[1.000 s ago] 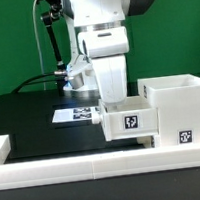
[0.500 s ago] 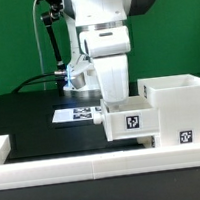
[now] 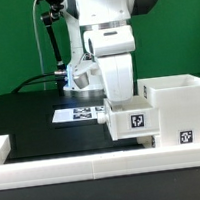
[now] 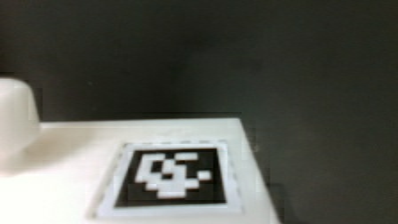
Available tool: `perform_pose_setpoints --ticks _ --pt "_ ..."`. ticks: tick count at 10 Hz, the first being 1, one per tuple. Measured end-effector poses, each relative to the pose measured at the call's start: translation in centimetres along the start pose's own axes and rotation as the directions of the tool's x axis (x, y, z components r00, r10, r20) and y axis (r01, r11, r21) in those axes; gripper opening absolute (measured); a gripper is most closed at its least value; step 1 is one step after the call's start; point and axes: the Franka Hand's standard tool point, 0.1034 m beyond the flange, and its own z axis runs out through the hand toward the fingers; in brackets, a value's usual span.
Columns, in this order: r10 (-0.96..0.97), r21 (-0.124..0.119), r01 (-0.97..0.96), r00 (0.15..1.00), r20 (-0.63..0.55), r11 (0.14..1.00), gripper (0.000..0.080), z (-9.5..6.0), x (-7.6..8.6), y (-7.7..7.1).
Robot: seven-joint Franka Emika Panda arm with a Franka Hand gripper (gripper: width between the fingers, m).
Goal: Assemble drawer
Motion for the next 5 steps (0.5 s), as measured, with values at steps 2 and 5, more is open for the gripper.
perform_pose_setpoints --ticks 2,5 --pt "-0.011 -0.008 0.011 1.0 -0.005 1.0 0.0044 0.02 0.67 0.15" --pt "-0.01 -0.01 0.01 1.0 -0.005 1.0 0.0044 0.06 0.66 0.14"
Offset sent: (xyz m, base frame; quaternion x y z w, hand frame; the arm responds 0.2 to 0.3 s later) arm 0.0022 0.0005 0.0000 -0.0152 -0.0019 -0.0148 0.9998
